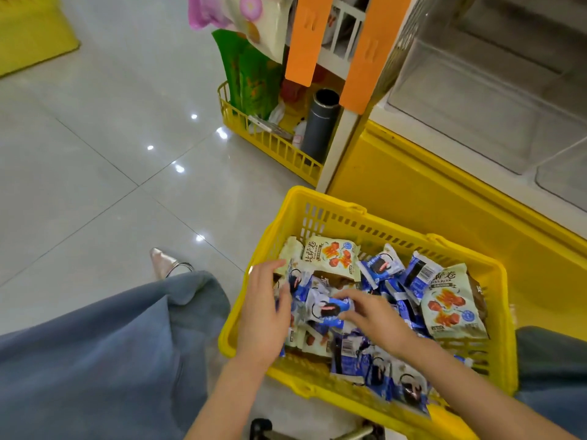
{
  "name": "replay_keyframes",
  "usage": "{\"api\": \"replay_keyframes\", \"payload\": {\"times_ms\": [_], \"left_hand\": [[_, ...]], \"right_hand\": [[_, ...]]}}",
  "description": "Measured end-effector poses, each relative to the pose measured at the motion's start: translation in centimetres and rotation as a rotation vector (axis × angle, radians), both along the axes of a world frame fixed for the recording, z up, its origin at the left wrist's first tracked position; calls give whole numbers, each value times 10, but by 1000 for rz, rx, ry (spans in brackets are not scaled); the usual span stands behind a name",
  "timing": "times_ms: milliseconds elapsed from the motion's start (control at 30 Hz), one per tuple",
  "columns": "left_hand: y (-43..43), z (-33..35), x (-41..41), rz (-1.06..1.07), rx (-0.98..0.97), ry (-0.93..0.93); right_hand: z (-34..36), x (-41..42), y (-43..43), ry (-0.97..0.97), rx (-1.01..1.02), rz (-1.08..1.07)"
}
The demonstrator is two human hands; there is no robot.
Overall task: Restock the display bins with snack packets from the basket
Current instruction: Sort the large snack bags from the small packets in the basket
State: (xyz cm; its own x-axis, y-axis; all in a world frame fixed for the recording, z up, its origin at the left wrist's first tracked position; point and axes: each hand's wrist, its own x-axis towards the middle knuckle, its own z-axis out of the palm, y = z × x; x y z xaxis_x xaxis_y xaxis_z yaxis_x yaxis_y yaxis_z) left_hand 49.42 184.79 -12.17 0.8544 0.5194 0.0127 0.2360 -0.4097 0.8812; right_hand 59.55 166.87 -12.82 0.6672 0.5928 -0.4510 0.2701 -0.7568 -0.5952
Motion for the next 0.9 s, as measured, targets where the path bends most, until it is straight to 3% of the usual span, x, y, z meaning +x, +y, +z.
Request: {"api": "replay_keyframes", "payload": {"times_ms": [100, 200, 267, 400, 467, 633, 800, 900], "left_hand": [[-11, 2, 3, -364, -169, 162], [-15, -2, 6, -490, -262, 317], [-14, -1, 8, -443, -353, 316], [-6, 4, 12, -250, -527, 238], [-5, 7, 13, -146, -654, 232], [1, 11, 13, 48, -1033, 236], [-5, 13, 16, 31, -983, 218], [-10, 8, 16, 44, -957, 226]], "right_hand": [[25, 8, -3, -64, -13, 193], [37, 10, 5, -64, 9, 339], [39, 11, 11, -12, 62, 275], [38, 11, 25, 280, 303, -235], [34, 10, 30, 343, 358, -343], [29, 1, 31, 492, 391, -299], [26, 0, 11, 401, 285, -246], [20, 5, -26, 253, 70, -232]]}}
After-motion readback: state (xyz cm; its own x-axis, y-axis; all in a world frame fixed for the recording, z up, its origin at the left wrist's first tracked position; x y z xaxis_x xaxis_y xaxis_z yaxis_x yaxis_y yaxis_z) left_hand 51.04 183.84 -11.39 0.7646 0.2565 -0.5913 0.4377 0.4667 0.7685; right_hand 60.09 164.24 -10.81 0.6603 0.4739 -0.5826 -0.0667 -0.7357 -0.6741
